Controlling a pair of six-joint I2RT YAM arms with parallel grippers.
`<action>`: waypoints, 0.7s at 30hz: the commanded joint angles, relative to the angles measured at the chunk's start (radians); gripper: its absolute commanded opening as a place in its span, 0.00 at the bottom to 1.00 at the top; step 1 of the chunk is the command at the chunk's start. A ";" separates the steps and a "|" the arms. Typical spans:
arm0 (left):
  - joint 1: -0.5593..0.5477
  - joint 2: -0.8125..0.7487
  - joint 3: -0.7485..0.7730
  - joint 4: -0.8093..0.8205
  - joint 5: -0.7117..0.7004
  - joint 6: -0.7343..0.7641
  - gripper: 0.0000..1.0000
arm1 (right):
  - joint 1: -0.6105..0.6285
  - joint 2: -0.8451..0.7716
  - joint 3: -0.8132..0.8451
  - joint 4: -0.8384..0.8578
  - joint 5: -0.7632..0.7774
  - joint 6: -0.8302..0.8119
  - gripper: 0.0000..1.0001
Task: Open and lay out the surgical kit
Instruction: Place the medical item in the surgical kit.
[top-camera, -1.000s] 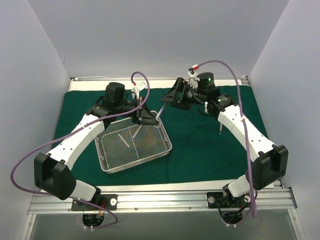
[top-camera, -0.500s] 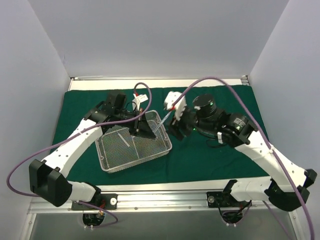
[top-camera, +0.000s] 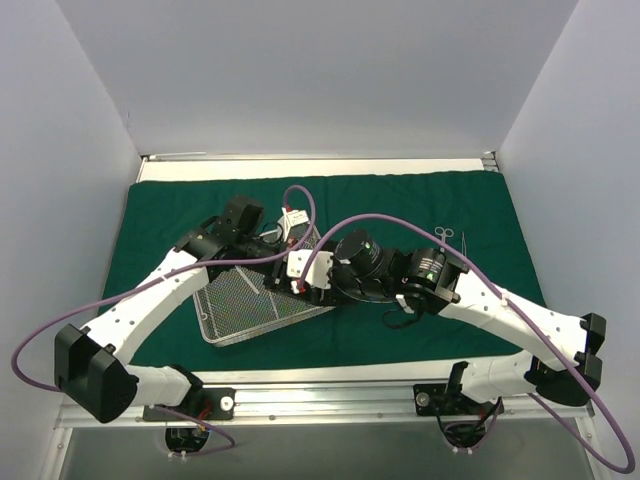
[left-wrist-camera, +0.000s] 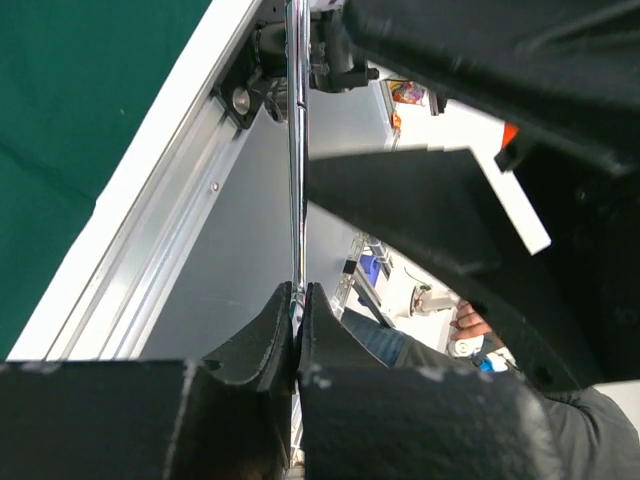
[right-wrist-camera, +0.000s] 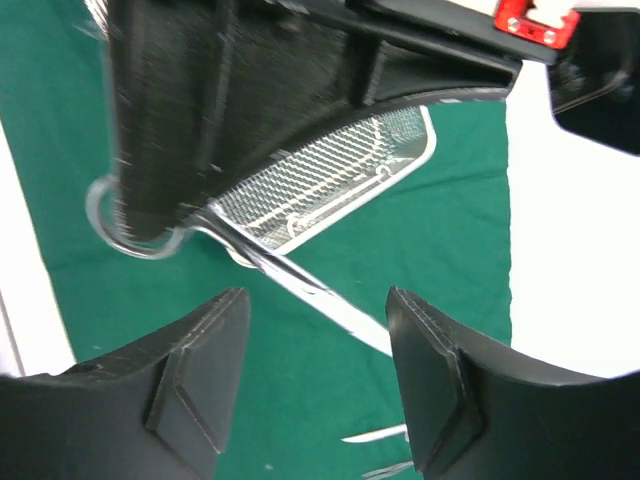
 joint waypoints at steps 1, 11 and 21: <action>-0.010 -0.044 -0.005 0.021 0.053 0.017 0.02 | -0.009 -0.015 -0.001 -0.021 0.060 -0.100 0.57; -0.038 -0.037 -0.007 0.042 0.089 0.008 0.02 | -0.032 0.018 -0.031 -0.018 0.004 -0.144 0.45; -0.004 -0.021 -0.005 0.084 0.112 -0.006 0.15 | -0.130 0.019 -0.065 0.003 -0.094 -0.128 0.00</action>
